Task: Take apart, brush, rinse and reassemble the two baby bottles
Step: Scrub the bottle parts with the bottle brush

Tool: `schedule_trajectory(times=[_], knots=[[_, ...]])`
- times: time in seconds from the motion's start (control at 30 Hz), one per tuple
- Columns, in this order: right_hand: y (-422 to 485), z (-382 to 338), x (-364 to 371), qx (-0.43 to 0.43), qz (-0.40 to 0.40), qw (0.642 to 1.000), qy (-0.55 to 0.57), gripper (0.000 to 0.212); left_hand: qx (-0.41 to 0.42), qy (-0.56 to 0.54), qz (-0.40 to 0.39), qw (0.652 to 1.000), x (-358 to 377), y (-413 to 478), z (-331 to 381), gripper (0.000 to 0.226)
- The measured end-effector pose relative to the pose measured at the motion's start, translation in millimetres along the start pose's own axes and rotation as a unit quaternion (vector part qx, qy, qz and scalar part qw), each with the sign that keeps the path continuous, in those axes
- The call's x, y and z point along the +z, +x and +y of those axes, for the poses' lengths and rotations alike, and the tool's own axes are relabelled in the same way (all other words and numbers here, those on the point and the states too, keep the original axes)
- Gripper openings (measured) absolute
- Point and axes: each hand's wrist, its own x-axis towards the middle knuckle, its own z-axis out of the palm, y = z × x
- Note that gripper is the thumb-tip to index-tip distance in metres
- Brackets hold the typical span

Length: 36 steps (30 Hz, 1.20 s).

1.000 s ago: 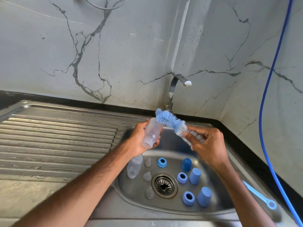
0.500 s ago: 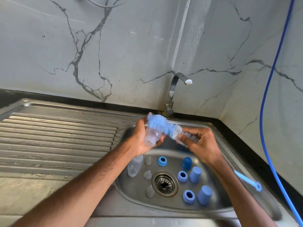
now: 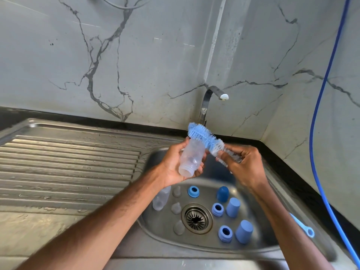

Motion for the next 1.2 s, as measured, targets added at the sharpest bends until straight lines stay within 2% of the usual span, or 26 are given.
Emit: schedule_trajectory(times=[0.1, 0.17, 0.23, 0.3, 0.37, 0.4, 0.53, 0.57, 0.6, 0.73, 0.77, 0.8, 0.93, 0.97, 1.0, 1.07, 1.13, 1.2], knots=[[-12, 3, -2, -0.021, -0.109, 0.994, -0.013, 0.025, 0.022, 0.008, 0.035, 0.999, -5, 3, 1, 0.038], [-19, 5, -2, -0.027, -0.172, 0.984, -0.025, 0.029, 0.033, 0.021, 0.047, 0.998, -8, 4, 4, 0.038], [-15, 6, -1, -0.025, -0.136, 0.990, -0.032, 0.030, 0.026, 0.009, 0.061, 0.998, -8, 4, 5, 0.035], [-6, 5, 0, -0.012, -0.056, 0.998, -0.031, 0.026, 0.004, -0.020, 0.058, 0.998, -6, 4, 3, 0.046], [0, 5, 2, 0.002, -0.020, 1.000, -0.022, 0.024, -0.016, -0.042, 0.039, 0.998, -1, 3, 0, 0.056], [-1, 6, 2, 0.003, -0.033, 0.999, -0.010, 0.024, -0.015, -0.039, 0.035, 0.999, 0, 2, -1, 0.058], [-17, 7, -4, -0.014, -0.203, 0.979, 0.026, 0.026, 0.011, -0.011, 0.026, 1.000, -4, -2, 7, 0.056], [-18, 7, -6, -0.015, -0.220, 0.975, 0.026, 0.026, 0.010, -0.014, 0.021, 1.000, -5, -3, 9, 0.058], [-16, 7, -6, -0.016, -0.210, 0.977, 0.017, 0.026, 0.009, -0.015, 0.022, 1.000, -5, -3, 9, 0.059], [-3, 3, -3, -0.010, -0.051, 0.999, -0.015, 0.023, 0.006, -0.001, 0.029, 1.000, 1, -2, 4, 0.046], [-1, 2, -2, -0.007, -0.032, 0.999, -0.017, 0.023, 0.006, 0.002, 0.028, 1.000, 3, -2, 3, 0.042], [-2, 2, -3, -0.004, -0.039, 0.999, -0.018, 0.023, 0.011, 0.008, 0.029, 0.999, 2, -2, 2, 0.040], [-15, 5, -9, 0.003, -0.197, 0.980, -0.023, 0.024, 0.027, 0.005, 0.032, 0.999, -4, -4, 4, 0.049], [-16, 5, -10, -0.004, -0.208, 0.978, -0.023, 0.024, 0.023, -0.001, 0.031, 0.999, -5, -5, 5, 0.051], [-14, 5, -11, -0.011, -0.190, 0.981, -0.030, 0.026, 0.019, 0.000, 0.032, 0.999, -5, -5, 5, 0.052], [-8, 4, -8, -0.012, -0.105, 0.993, -0.041, 0.029, 0.019, 0.020, 0.037, 0.999, -2, -4, 3, 0.052], [-3, 4, -5, 0.013, -0.034, 0.999, -0.038, 0.027, 0.013, 0.035, 0.029, 0.999, 1, -2, 1, 0.055], [-4, 7, -2, 0.019, -0.032, 0.998, -0.045, 0.025, 0.008, 0.030, 0.019, 0.999, 2, -1, -1, 0.058]])
